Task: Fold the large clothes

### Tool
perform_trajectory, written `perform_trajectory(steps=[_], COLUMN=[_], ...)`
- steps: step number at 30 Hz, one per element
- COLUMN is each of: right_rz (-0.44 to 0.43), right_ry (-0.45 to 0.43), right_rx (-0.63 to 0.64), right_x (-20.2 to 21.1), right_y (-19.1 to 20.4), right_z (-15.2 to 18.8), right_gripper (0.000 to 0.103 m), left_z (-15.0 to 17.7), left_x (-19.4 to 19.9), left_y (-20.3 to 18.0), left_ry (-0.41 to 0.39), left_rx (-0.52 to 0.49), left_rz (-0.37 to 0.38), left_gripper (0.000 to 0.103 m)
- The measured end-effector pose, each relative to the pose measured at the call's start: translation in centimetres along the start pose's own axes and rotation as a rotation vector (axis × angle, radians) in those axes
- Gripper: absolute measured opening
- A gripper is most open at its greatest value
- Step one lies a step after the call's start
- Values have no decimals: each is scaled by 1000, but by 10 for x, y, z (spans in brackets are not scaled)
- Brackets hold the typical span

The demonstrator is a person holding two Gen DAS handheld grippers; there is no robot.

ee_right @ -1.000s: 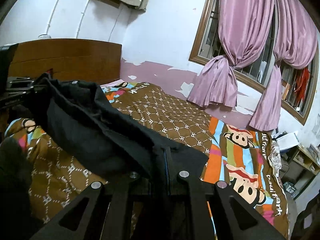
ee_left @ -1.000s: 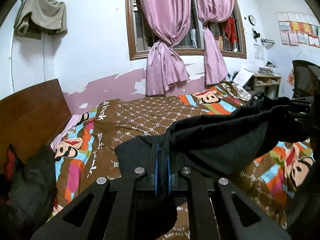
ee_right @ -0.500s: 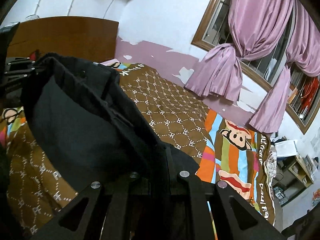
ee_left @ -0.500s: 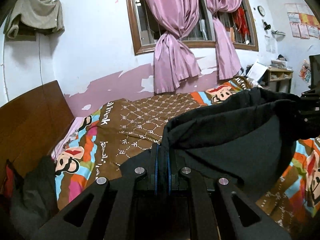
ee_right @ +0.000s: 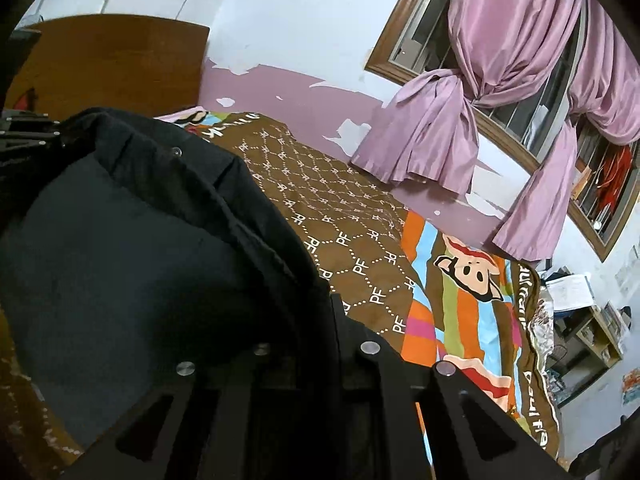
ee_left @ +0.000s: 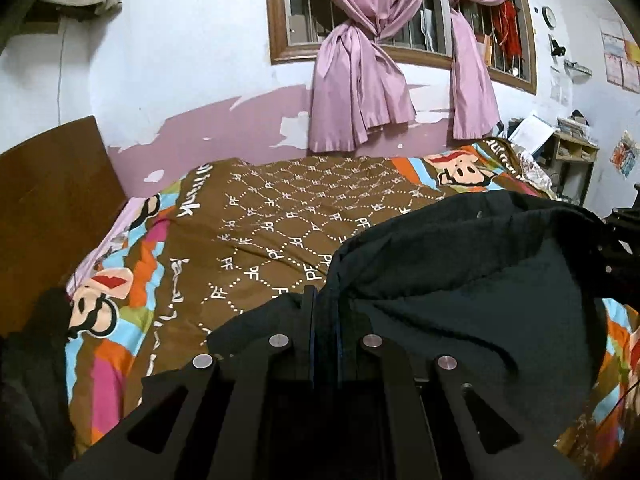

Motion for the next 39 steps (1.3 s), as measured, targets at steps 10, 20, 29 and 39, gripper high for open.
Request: perform_trajectory(steps=[10, 20, 29, 39], right_rz=[34, 69, -33, -291], right_ry=[36, -71, -140, 44], right_rx=[-20, -309, -396, -379], right_x=[-64, -41, 18, 5], right_y=[4, -42, -30, 52], right_z=[27, 27, 32, 84], right_gripper=[26, 82, 99, 100], left_z=[20, 2, -11, 79], left_x=[-69, -51, 22, 27], left_y=[9, 33, 30, -26], left_ry=[92, 2, -116, 77], left_rx=[38, 163, 107, 37], left_rz=[32, -23, 7, 226], left_gripper=[7, 85, 88, 93])
Point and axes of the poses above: each gripper's, at about its wrist camera, not at the fingertips, and x roughly against the way its jaws point, y to its left, z to its underside, the point moved 8 cm from there along -x, roughly the way its jaws point, and after that the axes turned 2 degrees about x, right-handed, at the moved point
